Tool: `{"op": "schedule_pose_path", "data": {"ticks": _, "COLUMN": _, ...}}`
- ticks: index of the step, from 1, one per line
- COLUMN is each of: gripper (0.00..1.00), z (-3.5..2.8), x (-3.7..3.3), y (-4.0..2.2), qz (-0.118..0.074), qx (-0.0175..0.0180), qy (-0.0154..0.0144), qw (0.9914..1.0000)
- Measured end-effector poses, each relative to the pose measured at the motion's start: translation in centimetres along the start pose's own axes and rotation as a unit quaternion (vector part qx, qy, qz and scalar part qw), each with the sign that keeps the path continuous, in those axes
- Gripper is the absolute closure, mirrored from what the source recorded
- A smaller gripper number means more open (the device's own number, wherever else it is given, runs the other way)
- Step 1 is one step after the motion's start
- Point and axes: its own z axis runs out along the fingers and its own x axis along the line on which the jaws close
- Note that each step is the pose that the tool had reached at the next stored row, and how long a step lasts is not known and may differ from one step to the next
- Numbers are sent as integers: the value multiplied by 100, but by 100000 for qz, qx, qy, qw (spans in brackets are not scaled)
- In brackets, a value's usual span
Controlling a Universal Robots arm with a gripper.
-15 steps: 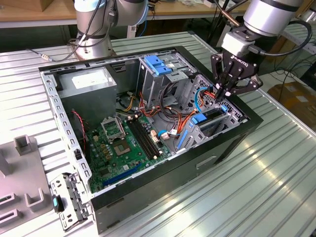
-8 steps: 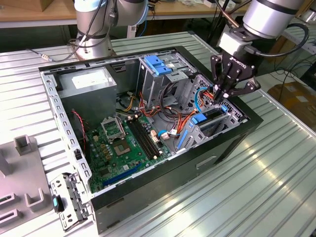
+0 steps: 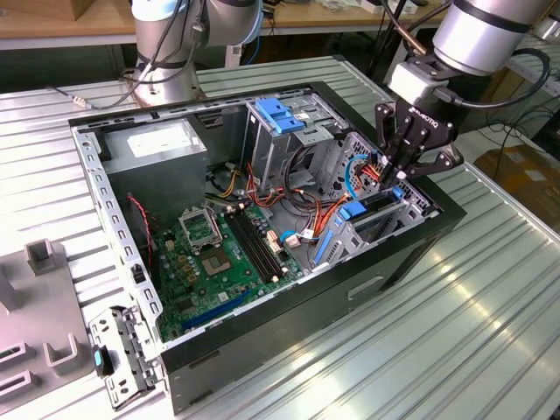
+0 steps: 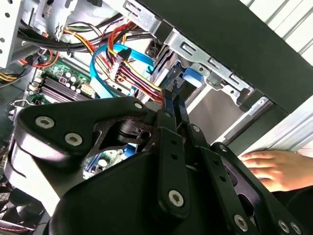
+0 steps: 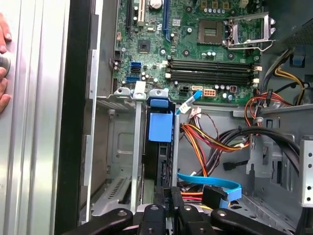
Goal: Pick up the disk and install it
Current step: 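Insert the first disk wire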
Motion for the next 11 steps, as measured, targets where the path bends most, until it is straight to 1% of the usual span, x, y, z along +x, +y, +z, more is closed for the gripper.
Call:
{"op": "schedule_pose_path", "data": {"ticks": 5, "gripper": 84, "z": 63, "x": -1, "y": -2, "qz": 60, "qx": -1, "qy": -3, "qw": 100000}}
{"op": "schedule_pose_path", "data": {"ticks": 9, "gripper": 84, "z": 72, "x": 0, "y": -3, "qz": -532, "qx": 11, "qy": 27, "qw": 99999}}
{"op": "schedule_pose_path", "data": {"ticks": 11, "gripper": 84, "z": 73, "x": 17, "y": -1, "qz": -531, "qx": 13, "qy": 24, "qw": 99999}}
